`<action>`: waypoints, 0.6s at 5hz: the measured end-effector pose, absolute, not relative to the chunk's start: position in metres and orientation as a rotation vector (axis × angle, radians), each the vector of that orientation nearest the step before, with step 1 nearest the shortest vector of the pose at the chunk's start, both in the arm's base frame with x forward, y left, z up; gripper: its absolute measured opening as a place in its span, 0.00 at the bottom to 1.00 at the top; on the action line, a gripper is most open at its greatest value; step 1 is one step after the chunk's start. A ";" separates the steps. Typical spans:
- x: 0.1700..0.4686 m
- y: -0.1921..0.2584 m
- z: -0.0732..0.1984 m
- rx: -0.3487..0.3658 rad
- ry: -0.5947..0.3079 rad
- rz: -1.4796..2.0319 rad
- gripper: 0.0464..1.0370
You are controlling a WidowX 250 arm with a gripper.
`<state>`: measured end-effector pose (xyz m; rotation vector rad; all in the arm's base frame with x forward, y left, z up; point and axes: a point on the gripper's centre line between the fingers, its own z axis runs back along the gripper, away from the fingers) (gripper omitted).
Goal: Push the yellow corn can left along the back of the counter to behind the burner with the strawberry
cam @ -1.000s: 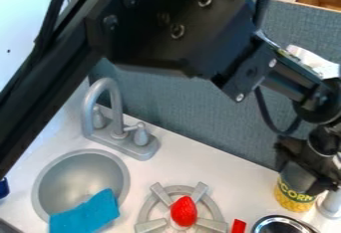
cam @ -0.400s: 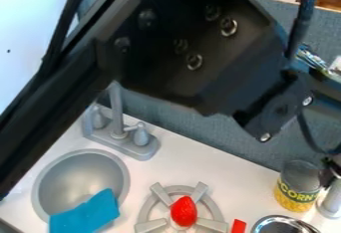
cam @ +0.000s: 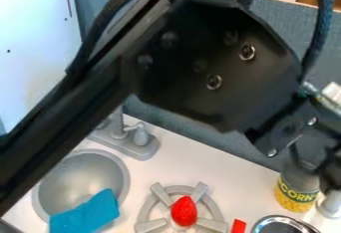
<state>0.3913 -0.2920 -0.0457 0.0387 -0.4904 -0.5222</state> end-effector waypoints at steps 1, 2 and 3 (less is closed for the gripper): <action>0.383 -0.293 -0.060 -0.014 -0.528 -0.556 0.96; 0.384 -0.292 -0.063 -0.024 -0.568 -0.537 0.96; 0.399 -0.297 -0.052 -0.020 -0.618 -0.487 0.96</action>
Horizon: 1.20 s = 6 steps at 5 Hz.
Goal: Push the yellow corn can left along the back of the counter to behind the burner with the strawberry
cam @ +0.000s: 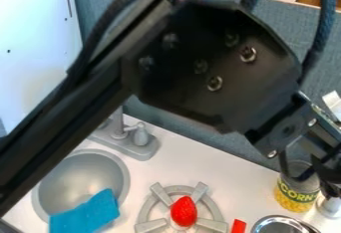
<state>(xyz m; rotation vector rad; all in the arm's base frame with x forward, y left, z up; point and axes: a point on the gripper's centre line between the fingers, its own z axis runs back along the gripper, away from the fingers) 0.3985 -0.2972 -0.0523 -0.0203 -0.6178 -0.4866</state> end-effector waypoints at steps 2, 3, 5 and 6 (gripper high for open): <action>0.410 -0.294 -0.079 0.044 -0.612 -0.420 0.96; 0.412 -0.293 -0.077 0.053 -0.617 -0.403 0.96; 0.404 -0.278 -0.090 0.087 -0.598 -0.399 0.96; 0.398 -0.266 -0.096 0.105 -0.588 -0.382 0.96</action>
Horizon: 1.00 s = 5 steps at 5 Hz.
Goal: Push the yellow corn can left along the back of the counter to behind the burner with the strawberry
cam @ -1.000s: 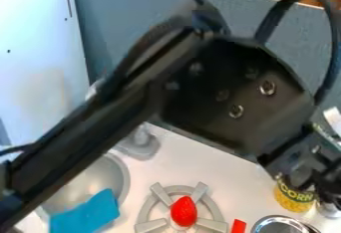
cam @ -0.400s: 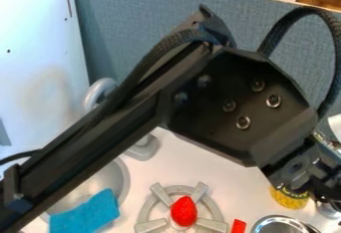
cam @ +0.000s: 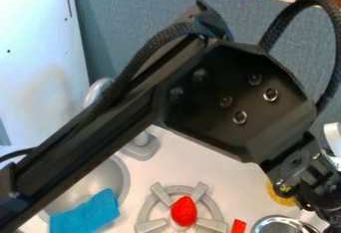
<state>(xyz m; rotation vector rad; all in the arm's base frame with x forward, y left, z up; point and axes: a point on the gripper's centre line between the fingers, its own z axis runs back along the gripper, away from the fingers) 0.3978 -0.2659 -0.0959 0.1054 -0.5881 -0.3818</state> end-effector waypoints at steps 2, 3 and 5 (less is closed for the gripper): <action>0.411 -0.228 -0.095 0.122 -0.595 -0.300 0.96; 0.412 -0.226 -0.095 0.141 -0.596 -0.300 0.96; 0.421 -0.208 -0.094 0.162 -0.593 -0.256 0.96</action>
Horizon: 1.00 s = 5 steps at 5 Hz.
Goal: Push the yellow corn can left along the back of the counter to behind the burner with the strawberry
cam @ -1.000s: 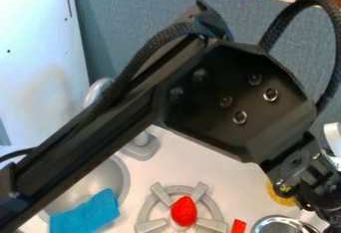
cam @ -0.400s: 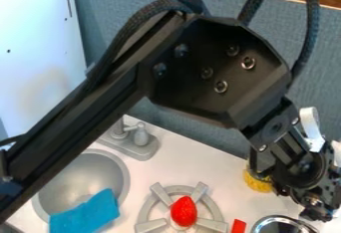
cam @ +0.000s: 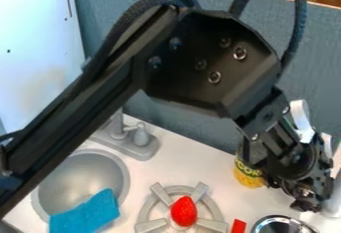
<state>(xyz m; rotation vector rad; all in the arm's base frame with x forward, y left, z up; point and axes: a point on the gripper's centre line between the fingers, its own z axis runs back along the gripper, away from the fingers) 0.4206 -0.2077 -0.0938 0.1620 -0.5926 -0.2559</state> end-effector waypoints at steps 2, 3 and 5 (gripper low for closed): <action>0.428 -0.187 -0.094 0.178 -0.579 -0.189 0.96; 0.431 -0.171 -0.096 0.200 -0.567 -0.157 0.96; 0.424 -0.119 -0.099 0.222 -0.532 -0.059 0.96</action>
